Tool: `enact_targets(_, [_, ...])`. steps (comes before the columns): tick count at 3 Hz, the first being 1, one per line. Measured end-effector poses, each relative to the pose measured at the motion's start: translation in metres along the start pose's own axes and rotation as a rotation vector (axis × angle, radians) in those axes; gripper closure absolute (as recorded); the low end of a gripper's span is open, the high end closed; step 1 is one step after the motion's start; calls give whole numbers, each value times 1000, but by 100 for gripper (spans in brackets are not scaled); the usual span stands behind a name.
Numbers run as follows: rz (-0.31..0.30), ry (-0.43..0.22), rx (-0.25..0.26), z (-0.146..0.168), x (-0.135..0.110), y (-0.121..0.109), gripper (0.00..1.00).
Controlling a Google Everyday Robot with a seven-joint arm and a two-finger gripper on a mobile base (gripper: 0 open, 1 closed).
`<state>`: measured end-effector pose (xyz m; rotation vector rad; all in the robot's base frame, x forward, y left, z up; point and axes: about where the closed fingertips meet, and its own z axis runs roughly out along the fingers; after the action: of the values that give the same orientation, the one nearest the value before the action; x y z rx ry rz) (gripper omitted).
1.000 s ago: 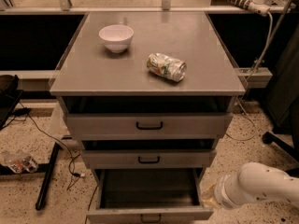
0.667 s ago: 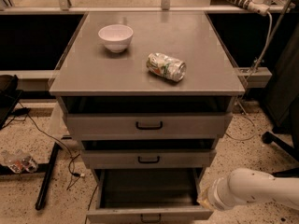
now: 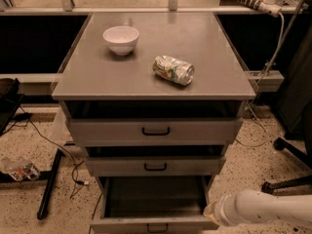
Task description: Close bottom drawer
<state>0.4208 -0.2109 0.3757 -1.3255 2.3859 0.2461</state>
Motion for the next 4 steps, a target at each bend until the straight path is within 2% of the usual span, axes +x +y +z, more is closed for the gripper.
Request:
enact_targets(1, [5,1,-13,9,3,5,100])
enact_targets(2, [29,-5,-25,38,15,17,100])
enact_targets(4, [91,-73,-10,92,44,17,100])
